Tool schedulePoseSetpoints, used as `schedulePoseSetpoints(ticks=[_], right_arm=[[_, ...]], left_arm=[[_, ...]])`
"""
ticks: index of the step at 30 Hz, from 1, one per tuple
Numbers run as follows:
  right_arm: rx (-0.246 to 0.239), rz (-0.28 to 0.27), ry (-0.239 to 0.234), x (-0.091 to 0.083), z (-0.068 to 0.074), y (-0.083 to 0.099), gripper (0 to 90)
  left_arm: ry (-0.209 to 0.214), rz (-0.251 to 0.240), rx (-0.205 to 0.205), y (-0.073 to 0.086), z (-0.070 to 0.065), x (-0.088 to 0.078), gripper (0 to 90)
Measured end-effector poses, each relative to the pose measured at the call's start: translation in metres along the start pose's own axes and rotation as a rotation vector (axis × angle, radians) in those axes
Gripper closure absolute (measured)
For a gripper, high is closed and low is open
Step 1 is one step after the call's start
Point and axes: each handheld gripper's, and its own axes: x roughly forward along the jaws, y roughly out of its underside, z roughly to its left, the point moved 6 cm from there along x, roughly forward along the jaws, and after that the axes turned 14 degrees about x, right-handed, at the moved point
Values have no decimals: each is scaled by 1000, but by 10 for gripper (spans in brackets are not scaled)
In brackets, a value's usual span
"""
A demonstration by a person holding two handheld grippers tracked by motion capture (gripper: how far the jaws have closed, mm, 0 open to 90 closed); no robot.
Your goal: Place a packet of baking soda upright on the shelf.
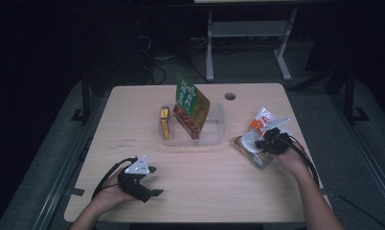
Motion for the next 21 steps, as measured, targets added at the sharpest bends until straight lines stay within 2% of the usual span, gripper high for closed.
schedulePoseSetpoints(ticks=[5,7,9,13,15,17,21], right_arm=[[-41,6,20,0,2,-2,900],[-54,-8,44,0,1,-4,900],[-70,1,67,2,0,-6,900],[-110,27,81,5,2,-6,900],[-126,27,65,5,6,-6,900],[-131,35,27,5,11,-4,900],[-153,45,-9,5,22,-2,900]], left_arm=[[2,-4,0,-1,-1,0,158],[4,5,8,0,0,-1,158],[5,-1,1,0,0,0,158],[9,-2,5,-1,-1,1,159],[8,-5,-1,-1,-2,2,159],[10,-6,-6,-2,-3,2,159],[11,-8,5,-3,-3,2,159]])
